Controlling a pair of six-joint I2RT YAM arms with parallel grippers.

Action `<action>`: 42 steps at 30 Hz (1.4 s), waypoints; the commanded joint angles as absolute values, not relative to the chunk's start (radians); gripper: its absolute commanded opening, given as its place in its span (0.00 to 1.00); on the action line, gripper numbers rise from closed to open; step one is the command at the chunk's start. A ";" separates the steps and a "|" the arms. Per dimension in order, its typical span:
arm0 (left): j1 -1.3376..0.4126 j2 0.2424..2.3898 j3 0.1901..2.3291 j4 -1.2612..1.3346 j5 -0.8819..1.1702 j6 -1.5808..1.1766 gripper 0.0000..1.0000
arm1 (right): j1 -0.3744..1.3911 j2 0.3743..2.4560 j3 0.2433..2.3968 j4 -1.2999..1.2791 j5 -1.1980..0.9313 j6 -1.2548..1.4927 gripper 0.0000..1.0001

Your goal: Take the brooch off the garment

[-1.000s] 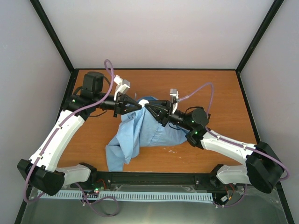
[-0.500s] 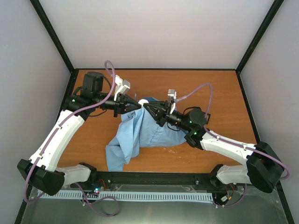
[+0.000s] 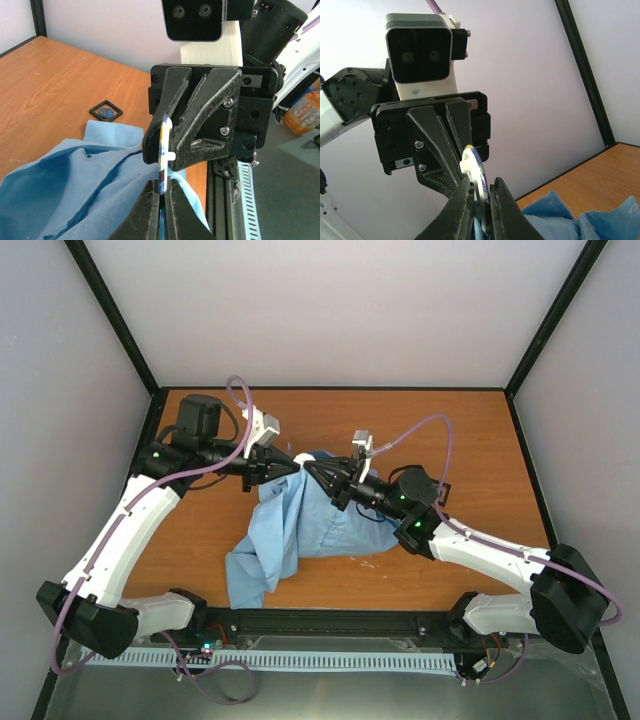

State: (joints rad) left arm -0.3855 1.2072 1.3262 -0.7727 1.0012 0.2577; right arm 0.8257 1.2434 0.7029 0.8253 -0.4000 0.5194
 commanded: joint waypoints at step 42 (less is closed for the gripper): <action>-0.552 1.265 1.459 -0.807 0.709 0.397 0.01 | 0.853 1.010 0.881 0.216 -0.331 0.201 0.49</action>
State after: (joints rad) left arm -0.5144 1.2648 1.4487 -0.8761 0.7773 0.3695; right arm 0.8371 1.0866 0.9005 0.1432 -0.2539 0.2386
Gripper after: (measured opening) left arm 0.037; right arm 0.440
